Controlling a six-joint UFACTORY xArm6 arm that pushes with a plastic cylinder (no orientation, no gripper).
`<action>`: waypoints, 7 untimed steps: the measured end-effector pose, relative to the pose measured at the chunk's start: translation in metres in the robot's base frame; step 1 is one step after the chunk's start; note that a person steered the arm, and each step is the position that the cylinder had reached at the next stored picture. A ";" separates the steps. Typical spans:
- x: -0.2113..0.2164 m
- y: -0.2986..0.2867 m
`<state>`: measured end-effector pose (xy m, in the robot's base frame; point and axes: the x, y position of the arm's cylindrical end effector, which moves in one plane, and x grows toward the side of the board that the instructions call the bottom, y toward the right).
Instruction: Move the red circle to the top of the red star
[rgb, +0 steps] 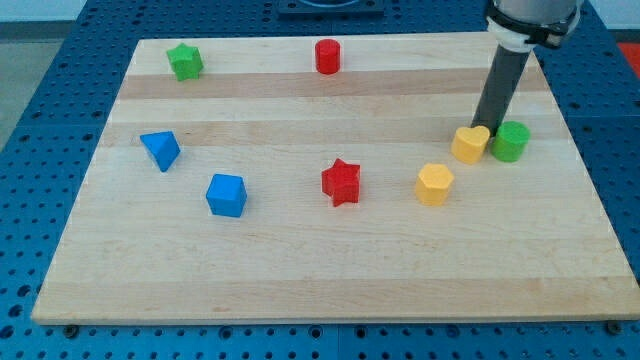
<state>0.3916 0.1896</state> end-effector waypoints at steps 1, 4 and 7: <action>0.002 -0.003; 0.058 -0.048; -0.134 -0.118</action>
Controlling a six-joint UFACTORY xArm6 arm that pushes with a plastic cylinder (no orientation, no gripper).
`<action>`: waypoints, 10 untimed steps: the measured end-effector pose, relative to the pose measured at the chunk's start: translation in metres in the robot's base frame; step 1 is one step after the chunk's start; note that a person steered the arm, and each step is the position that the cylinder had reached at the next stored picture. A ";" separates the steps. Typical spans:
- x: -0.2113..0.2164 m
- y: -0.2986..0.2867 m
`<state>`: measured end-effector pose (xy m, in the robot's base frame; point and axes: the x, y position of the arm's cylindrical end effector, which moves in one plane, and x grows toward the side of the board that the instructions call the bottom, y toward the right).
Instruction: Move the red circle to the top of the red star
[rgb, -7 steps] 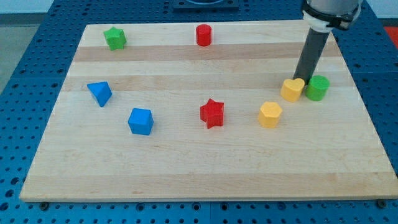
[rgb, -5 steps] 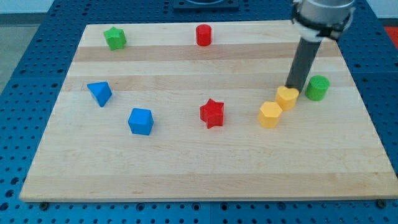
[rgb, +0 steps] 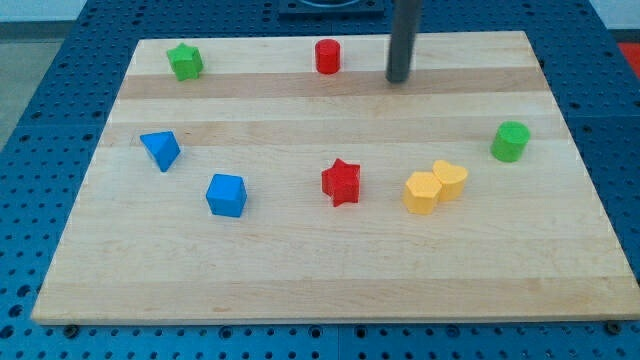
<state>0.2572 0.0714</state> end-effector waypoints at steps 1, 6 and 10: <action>-0.031 -0.080; -0.029 -0.162; 0.098 -0.143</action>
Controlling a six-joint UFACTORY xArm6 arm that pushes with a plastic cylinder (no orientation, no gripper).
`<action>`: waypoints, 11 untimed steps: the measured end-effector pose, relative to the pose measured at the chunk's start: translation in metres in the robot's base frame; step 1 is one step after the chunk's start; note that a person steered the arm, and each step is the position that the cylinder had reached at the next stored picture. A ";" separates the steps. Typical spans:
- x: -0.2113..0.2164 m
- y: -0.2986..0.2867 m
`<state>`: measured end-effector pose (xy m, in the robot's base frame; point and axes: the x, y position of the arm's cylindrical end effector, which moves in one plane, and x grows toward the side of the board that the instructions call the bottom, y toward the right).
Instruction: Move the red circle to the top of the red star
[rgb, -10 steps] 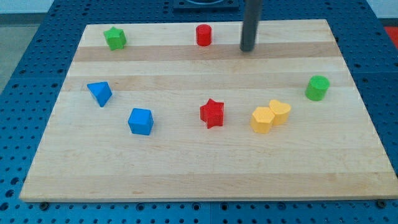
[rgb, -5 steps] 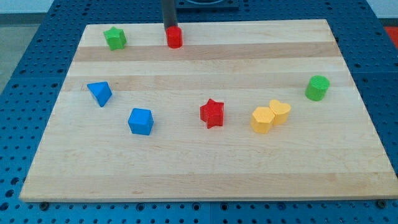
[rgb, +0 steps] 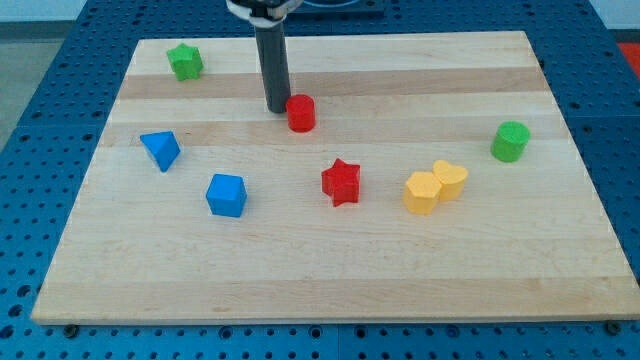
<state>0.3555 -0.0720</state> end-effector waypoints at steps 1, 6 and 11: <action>0.036 0.001; 0.009 0.032; -0.003 0.050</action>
<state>0.3525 -0.0216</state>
